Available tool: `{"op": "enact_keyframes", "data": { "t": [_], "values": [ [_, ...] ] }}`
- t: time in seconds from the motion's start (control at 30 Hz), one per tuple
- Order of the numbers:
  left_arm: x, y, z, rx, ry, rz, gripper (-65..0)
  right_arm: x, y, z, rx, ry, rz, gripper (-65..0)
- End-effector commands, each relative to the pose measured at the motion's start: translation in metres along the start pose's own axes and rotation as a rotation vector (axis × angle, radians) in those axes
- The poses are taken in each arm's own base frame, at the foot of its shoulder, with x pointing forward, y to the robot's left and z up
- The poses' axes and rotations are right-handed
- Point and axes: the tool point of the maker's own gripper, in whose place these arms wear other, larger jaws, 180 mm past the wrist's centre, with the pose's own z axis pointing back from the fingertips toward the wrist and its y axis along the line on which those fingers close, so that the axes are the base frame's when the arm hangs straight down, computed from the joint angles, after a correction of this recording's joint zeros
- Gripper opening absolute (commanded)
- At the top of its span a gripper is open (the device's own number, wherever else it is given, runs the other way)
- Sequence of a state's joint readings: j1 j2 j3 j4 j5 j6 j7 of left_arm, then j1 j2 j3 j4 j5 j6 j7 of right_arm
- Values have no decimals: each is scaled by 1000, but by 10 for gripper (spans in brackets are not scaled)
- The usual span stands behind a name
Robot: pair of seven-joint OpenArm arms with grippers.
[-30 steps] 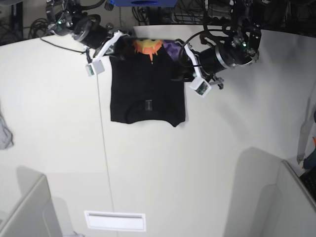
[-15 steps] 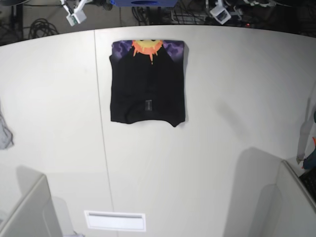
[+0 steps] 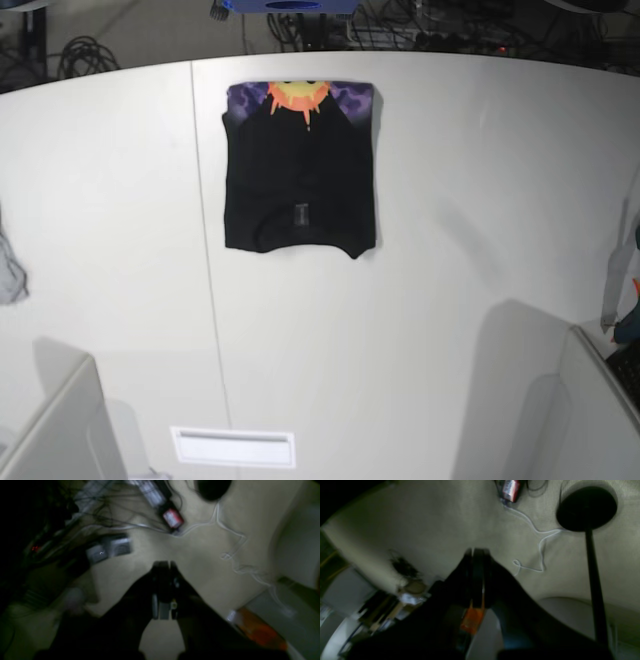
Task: Fold the T-shirt properly
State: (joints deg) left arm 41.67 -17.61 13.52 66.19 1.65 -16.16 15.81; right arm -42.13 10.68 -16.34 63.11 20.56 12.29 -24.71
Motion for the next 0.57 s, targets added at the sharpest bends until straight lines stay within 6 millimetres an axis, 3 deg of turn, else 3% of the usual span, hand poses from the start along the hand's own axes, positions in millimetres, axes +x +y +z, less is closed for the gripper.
{"op": "enact_keyframes", "data": {
  "t": [0.0, 0.1, 0.17, 0.27, 0.37, 0.53],
  "values": [
    [-32, 3, -12, -1, 84, 33, -650, -10, -10, -9, -18, 33, -22, -650],
    [-68, 20, -50, 16, 157, 168, -650, -29, -35, -44, -73, 63, -124, -650],
    [-76, 30, -55, 43, 123, 249, -650, -33, -48, -55, -119, 17, -177, -650],
    [-21, 49, -55, 90, -158, 258, -650, -19, -64, -54, -185, -155, -203, -650],
    [-37, 43, -51, 90, -144, 273, -650, 4, -68, -51, -195, -247, -189, -650],
    [-21, 39, -58, 69, -146, 243, -650, 21, -72, -52, -186, -227, -175, -650]
  ]
}}
